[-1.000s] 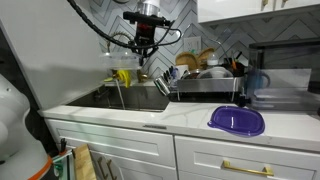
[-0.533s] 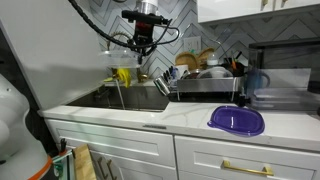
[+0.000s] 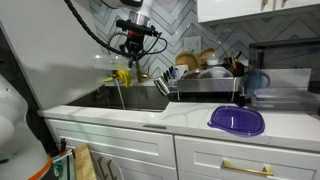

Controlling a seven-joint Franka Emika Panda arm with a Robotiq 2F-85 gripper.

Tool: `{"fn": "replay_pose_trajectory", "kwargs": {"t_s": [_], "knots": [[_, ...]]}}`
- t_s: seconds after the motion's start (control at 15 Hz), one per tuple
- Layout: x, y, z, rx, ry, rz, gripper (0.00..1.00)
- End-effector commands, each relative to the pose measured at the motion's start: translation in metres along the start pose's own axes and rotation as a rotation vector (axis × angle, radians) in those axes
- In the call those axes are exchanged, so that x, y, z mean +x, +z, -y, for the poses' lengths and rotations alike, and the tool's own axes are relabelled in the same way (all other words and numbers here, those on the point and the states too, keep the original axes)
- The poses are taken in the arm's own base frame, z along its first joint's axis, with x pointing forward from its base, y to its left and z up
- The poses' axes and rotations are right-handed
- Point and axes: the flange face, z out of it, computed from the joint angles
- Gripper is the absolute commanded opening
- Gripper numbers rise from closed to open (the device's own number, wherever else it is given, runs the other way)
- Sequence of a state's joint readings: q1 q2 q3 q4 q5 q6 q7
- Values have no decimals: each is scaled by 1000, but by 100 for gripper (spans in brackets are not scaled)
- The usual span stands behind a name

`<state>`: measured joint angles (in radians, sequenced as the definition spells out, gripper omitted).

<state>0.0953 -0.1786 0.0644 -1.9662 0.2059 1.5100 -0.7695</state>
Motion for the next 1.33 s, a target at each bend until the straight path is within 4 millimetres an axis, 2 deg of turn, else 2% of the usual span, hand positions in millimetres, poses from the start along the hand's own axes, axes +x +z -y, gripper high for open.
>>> {"fn": "replay_pose_trajectory", "kwargs": {"t_s": [0.0, 0.33, 0.4, 0.53, 0.67, 0.73, 0.87, 1.27], "knots": [[23, 46, 27, -19, 10, -13, 1], [58, 106, 28, -100, 84, -105, 1], [55, 88, 24, -97, 51, -68, 5], [60, 104, 25, -107, 62, -80, 5], [60, 105, 24, -108, 67, -82, 5], [60, 105, 24, -108, 67, -83, 1], [75, 120, 25, -92, 39, -115, 1], [134, 172, 37, -75, 5, -218, 1]]}}
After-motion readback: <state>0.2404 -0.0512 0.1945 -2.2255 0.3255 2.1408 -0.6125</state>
